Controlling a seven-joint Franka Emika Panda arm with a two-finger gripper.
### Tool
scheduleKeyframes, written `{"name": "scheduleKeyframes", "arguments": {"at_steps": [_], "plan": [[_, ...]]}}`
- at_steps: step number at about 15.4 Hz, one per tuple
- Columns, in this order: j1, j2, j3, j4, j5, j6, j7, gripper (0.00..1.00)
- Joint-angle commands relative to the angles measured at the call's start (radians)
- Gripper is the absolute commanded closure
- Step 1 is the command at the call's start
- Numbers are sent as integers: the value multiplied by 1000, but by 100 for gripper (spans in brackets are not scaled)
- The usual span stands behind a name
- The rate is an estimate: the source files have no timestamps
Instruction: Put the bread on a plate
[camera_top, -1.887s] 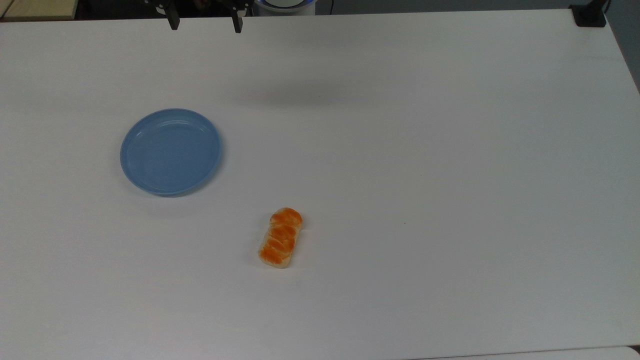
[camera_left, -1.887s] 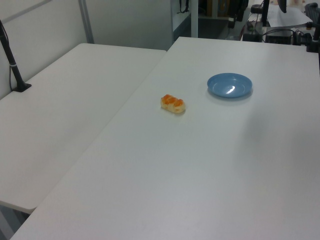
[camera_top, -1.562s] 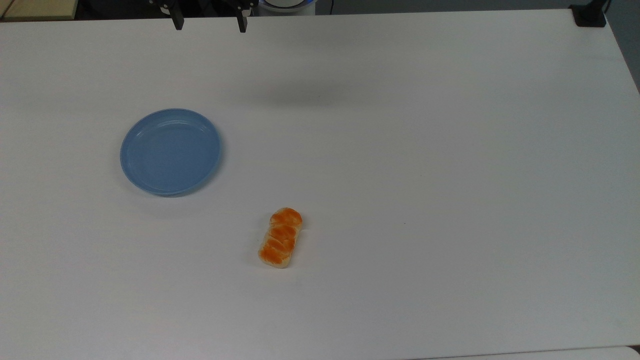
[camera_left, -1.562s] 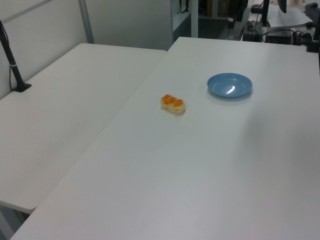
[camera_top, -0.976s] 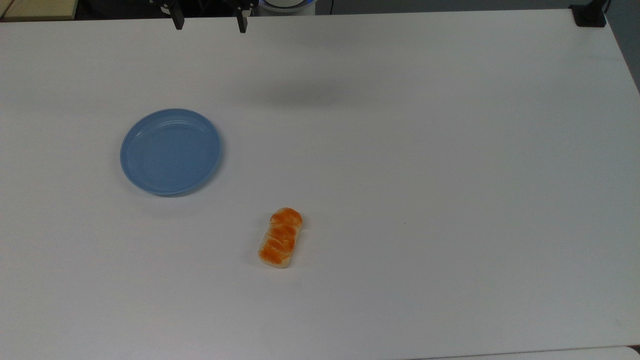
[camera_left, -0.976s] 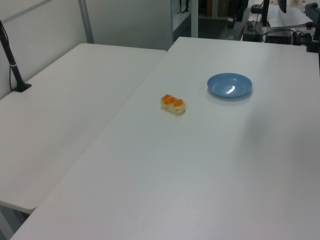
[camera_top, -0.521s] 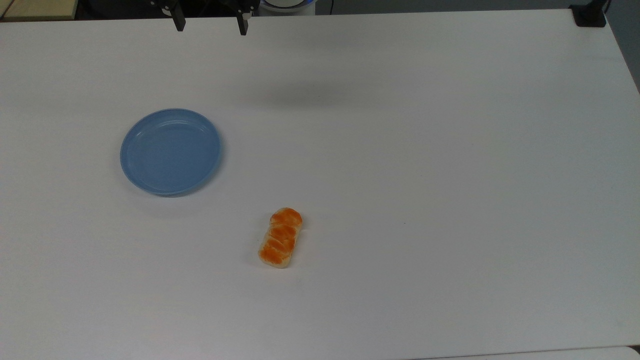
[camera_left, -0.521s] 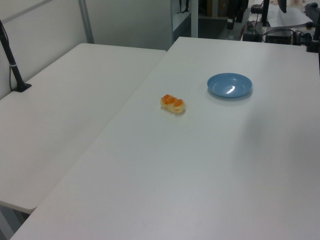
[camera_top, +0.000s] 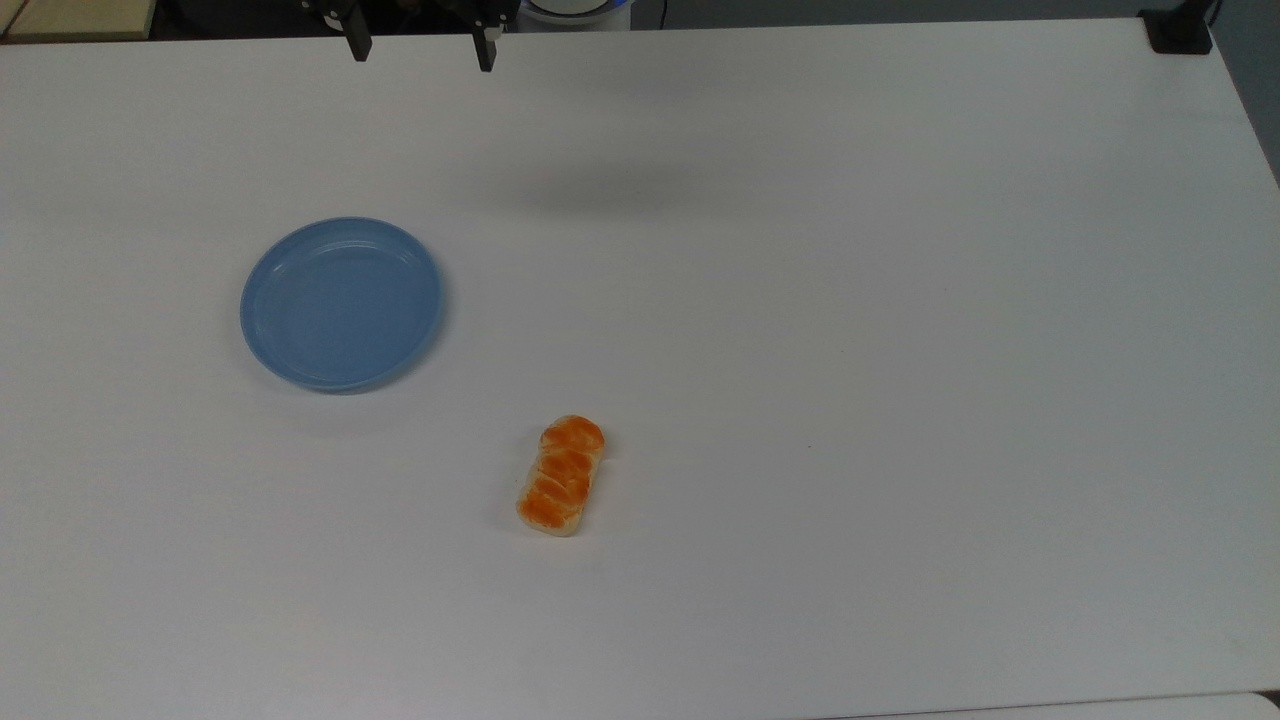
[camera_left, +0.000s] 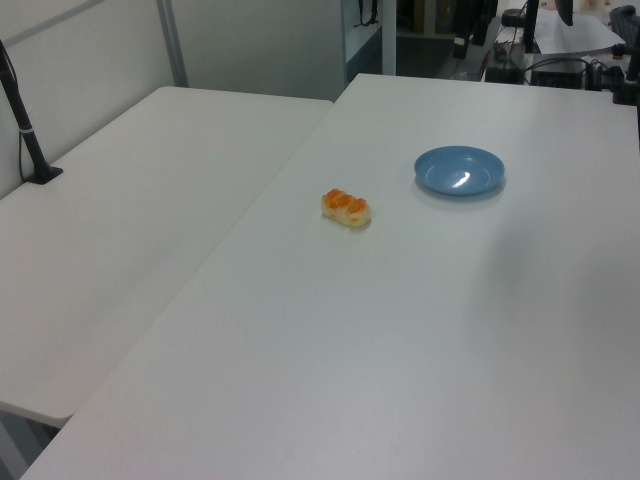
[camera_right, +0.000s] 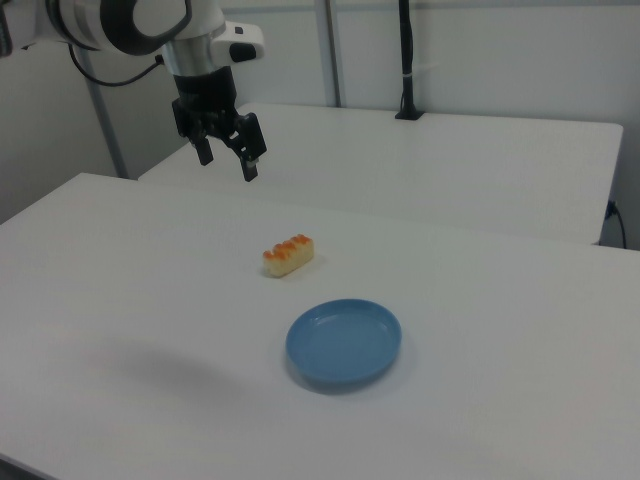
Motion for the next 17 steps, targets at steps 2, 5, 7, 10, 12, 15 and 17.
{"name": "scheduleKeyframes", "arguments": {"at_steps": [2, 5, 7, 10, 12, 15, 17], "plan": [[-5, -17, 8, -12, 14, -12, 32, 0], [-5, -12, 8, -12, 18, -3, 59, 0], [-5, 0, 10, -11, 20, 2, 69, 0], [0, 41, 8, 29, 15, 2, 107, 0], [9, 55, 8, 32, 8, 2, 109, 0], [33, 102, 8, 73, 3, 0, 112, 0], [52, 158, 7, 122, 0, 0, 137, 0]]}}
